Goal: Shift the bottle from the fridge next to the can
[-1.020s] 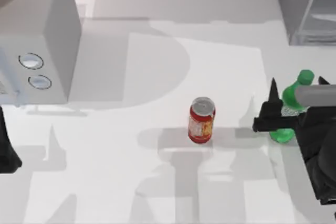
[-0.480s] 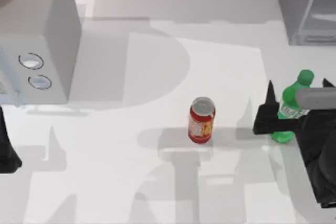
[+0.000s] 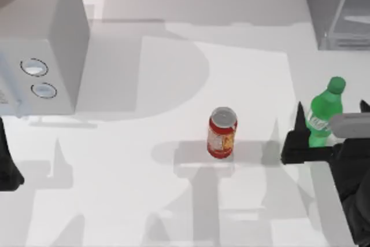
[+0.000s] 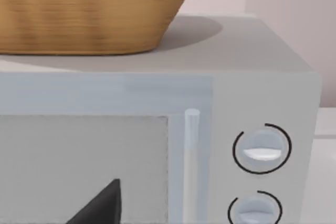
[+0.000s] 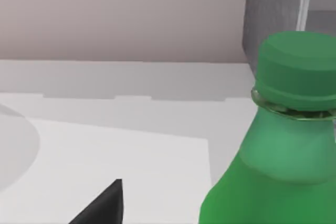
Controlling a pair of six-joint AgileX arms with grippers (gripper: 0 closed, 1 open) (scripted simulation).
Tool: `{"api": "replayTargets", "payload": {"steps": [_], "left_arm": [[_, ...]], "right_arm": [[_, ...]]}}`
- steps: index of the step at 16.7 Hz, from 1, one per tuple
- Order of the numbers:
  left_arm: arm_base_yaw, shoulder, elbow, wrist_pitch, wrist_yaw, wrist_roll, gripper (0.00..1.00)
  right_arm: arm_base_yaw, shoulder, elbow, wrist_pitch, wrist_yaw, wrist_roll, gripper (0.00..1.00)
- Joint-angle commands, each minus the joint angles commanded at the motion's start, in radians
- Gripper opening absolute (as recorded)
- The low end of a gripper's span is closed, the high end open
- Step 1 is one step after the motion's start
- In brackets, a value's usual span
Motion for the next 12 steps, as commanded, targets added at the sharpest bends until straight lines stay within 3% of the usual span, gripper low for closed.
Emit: {"api": "replayTargets", "payload": {"steps": [6, 12], "left_arm": [[0.0, 0.0, 0.0, 0.0, 0.0, 0.0, 1.0], [0.0, 0.0, 0.0, 0.0, 0.0, 0.0, 1.0]], "right_arm": [[-0.059, -0.102, 0.031, -0.074, -0.072, -0.018, 1.0], [-0.242, -0.537, 0.047, -0.432, -0.281, -0.036, 1.0]]}}
